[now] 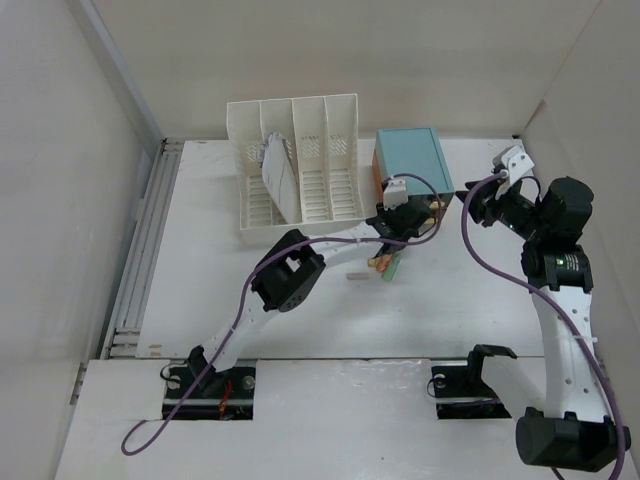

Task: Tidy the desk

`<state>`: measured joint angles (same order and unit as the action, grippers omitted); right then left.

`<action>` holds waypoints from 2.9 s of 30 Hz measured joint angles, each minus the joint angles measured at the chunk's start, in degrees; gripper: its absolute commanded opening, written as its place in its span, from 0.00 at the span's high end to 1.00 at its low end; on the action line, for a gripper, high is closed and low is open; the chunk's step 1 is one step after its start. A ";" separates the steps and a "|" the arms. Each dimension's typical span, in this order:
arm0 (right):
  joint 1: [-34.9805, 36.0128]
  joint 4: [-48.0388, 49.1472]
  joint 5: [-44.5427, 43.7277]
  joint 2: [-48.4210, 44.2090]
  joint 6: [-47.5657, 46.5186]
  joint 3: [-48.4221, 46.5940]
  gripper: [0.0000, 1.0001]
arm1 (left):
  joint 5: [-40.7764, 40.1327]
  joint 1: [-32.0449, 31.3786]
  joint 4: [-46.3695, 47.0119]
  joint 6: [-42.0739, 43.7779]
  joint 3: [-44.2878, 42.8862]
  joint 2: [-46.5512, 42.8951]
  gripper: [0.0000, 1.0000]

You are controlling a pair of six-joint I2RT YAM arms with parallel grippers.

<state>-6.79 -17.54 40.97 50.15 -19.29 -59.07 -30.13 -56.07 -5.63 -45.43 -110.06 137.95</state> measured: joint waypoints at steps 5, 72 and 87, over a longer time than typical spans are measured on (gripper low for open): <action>-0.52 0.00 0.09 0.00 0.00 0.00 0.65 | -0.17 -0.11 -0.13 0.55 -0.26 0.24 0.66; -1.11 0.00 0.24 -1.16 0.00 0.00 0.65 | -0.81 -2.67 6.08 -1.33 7.34 -1.62 1.00; -1.55 0.00 0.81 -1.79 0.00 0.00 0.65 | -1.44 -6.23 6.05 -0.44 16.59 -9.62 1.00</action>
<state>-8.34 -17.54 41.78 48.36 -19.29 -59.07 -31.57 -62.30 0.43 -45.87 -93.47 128.33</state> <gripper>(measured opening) 0.352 0.003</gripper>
